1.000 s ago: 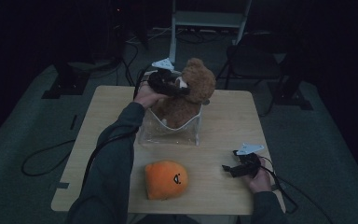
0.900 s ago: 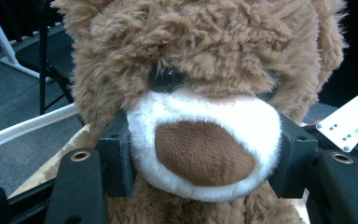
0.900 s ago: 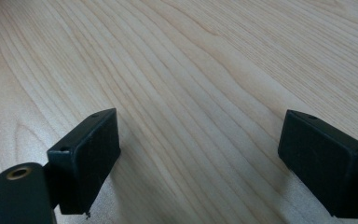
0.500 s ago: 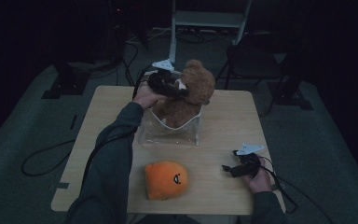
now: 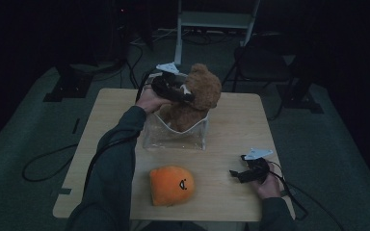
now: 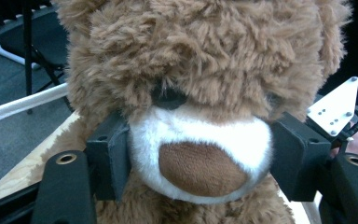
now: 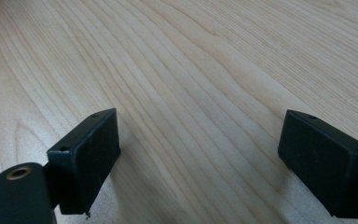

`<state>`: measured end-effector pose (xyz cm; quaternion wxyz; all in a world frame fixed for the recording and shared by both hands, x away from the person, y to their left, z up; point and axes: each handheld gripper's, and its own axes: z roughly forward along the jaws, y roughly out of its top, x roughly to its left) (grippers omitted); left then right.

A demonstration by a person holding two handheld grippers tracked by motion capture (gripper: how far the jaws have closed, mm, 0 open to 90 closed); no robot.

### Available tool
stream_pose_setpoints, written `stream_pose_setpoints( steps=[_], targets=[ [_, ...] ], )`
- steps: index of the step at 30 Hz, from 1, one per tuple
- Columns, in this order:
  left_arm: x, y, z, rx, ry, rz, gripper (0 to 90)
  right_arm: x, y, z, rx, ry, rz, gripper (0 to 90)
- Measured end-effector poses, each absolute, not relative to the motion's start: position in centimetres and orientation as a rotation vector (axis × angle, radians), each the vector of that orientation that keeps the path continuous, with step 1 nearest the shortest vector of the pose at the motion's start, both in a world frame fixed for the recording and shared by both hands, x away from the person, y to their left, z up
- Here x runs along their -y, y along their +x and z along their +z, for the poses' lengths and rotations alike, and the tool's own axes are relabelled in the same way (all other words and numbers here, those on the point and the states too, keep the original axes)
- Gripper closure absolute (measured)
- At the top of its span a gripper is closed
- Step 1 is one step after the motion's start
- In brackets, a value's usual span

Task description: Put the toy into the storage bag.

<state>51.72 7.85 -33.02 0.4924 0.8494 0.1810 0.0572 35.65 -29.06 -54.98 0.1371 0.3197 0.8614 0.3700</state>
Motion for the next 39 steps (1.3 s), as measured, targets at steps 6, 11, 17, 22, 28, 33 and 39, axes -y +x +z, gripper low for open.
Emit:
stream_pose_setpoints(
  steps=[6,11,17,22,28,33,39],
  targets=[
    [-7.98,51.79,-33.0,-0.45,2.045,0.138,29.6,29.06,35.65,-54.98,-2.493,0.926,1.071,11.9],
    [-7.95,51.93,-33.03,-0.464,2.025,0.141,27.4,29.06,35.65,-54.98,-2.493,0.926,1.071,11.9],
    [-8.02,52.1,-33.12,-0.467,2.004,0.124,26.2,29.06,35.65,-54.98,-2.493,0.926,1.071,11.9],
    [-8.19,52.13,-33.12,-0.474,1.989,0.129,25.6,29.06,35.65,-54.98,-2.493,0.926,1.071,11.9],
    [-8.02,52.12,-33.15,-0.478,1.981,0.131,24.7,29.06,35.65,-54.98,-2.493,0.926,1.071,11.9],
    [-8.12,52.17,-33.14,-0.481,1.967,0.126,24.6,29.06,35.65,-54.98,-2.493,0.926,1.071,11.9],
    [-8.48,52.3,-33.06,-0.495,1.938,0.129,24.7,29.06,35.65,-54.98,-2.493,0.926,1.07,11.9]
  ],
)
